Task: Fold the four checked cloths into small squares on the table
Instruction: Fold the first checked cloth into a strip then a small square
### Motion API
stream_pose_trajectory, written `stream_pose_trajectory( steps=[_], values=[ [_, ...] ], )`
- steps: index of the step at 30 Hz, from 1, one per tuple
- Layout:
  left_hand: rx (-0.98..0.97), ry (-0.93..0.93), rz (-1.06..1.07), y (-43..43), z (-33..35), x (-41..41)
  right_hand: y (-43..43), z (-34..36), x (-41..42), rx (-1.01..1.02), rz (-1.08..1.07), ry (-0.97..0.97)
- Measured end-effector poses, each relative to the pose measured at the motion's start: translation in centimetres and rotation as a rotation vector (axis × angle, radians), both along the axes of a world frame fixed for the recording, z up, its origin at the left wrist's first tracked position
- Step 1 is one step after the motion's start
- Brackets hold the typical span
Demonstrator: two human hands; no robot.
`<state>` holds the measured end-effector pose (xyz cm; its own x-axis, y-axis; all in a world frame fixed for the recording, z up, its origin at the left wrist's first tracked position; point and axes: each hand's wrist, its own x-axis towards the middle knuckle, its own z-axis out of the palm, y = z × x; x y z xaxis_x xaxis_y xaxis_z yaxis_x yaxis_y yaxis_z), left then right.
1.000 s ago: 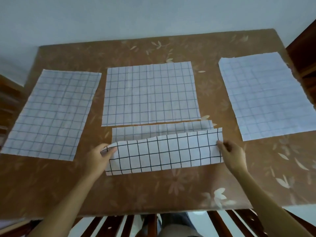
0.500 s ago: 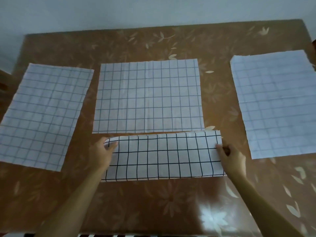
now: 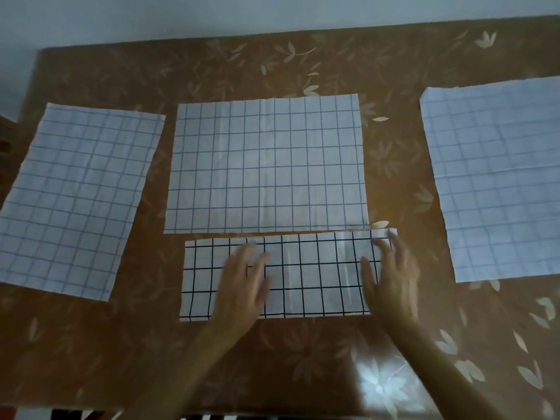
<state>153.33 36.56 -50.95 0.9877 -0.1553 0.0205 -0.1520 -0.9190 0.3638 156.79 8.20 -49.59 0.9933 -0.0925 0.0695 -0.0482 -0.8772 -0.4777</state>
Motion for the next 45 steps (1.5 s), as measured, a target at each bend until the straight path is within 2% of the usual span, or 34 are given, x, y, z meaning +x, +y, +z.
stream_pose_trajectory(
  steps=[2,4,9,15,28,34,39,45],
  values=[
    [0.03,0.038,-0.124,-2.6,-1.0,-1.0,3.3,-0.1,-0.3,0.044,0.24,0.034],
    [0.078,0.092,-0.148,-4.3,-1.9,-1.2,6.2,-1.1,-0.6,0.009,0.391,0.116],
    [0.192,0.169,-0.15,-4.6,-3.3,-0.8,7.7,-4.7,-1.3,-0.13,0.556,0.211],
    [0.276,0.219,-0.178,-3.2,-3.6,-0.9,6.4,-5.9,-1.7,-0.262,0.561,0.236],
    [0.302,0.345,-0.091,-3.0,-3.0,-2.2,5.9,-6.2,-2.1,-0.336,0.594,0.255],
    [0.21,0.314,-0.064,-3.4,-2.9,-1.7,6.0,-6.3,-2.2,-0.335,0.596,0.265],
    [0.15,0.233,-0.077,-3.7,-3.2,0.0,7.2,-5.3,-1.5,-0.249,0.551,0.201],
    [0.223,0.282,-0.092,-3.1,-3.7,0.3,7.8,-6.0,-0.8,-0.302,0.558,0.24]
  ],
)
